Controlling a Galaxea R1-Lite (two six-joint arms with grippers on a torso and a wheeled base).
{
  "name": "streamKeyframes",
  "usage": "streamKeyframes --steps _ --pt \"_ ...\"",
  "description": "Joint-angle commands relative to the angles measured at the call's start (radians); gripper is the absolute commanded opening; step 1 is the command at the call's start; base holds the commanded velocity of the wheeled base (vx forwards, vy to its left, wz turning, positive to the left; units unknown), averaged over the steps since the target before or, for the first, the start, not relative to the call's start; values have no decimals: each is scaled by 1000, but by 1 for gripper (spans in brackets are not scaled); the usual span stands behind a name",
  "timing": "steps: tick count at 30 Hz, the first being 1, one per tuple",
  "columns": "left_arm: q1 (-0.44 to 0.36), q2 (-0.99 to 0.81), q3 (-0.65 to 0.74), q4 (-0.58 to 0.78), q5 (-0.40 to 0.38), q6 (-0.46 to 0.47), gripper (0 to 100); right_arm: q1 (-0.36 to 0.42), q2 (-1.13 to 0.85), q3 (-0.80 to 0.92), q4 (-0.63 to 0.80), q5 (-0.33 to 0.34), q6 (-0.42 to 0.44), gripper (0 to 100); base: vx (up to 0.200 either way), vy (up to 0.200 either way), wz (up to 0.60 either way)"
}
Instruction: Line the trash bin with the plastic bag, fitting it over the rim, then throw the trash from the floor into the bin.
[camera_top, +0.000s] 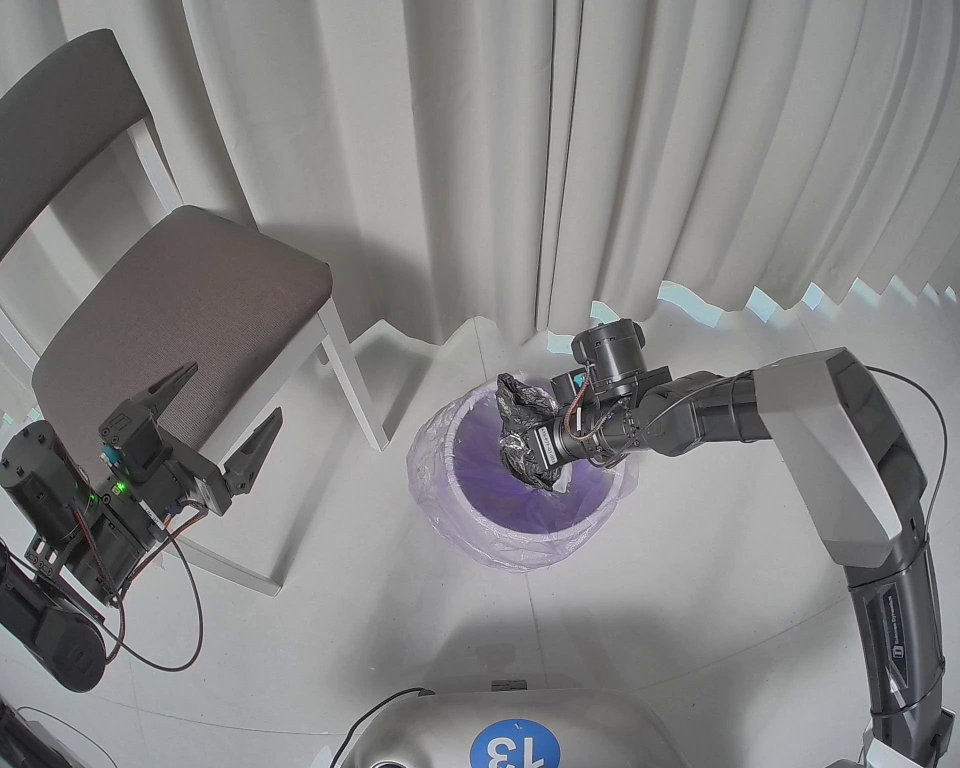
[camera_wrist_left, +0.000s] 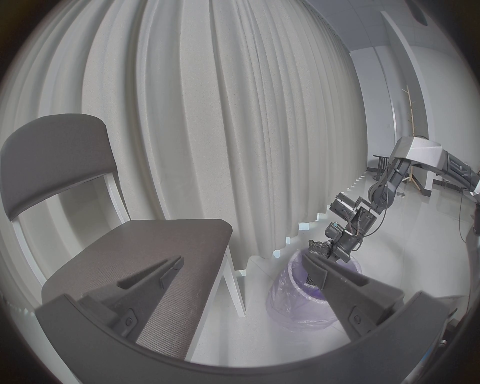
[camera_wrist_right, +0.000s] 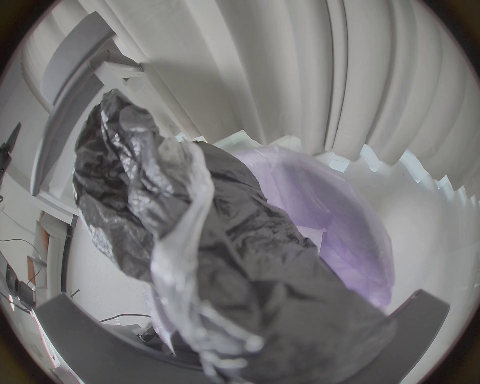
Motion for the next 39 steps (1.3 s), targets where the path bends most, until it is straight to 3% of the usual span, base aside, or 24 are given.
streamKeyframes --steps 1,19,20,39 --pt "0 -23 3 -18 0 0 100 21 -78 49 0 -2 -4 0 0 0 0" --pt "-2 -26 3 -18 0 0 100 24 -91 98 0 -9 -39 0 0 0 0" --pt "-2 -26 0 -18 0 0 100 24 -91 98 0 -9 -39 100 0 0 0" --pt "-5 -20 4 -18 0 -2 100 16 -100 110 -3 -10 -37 100 0 0 0"
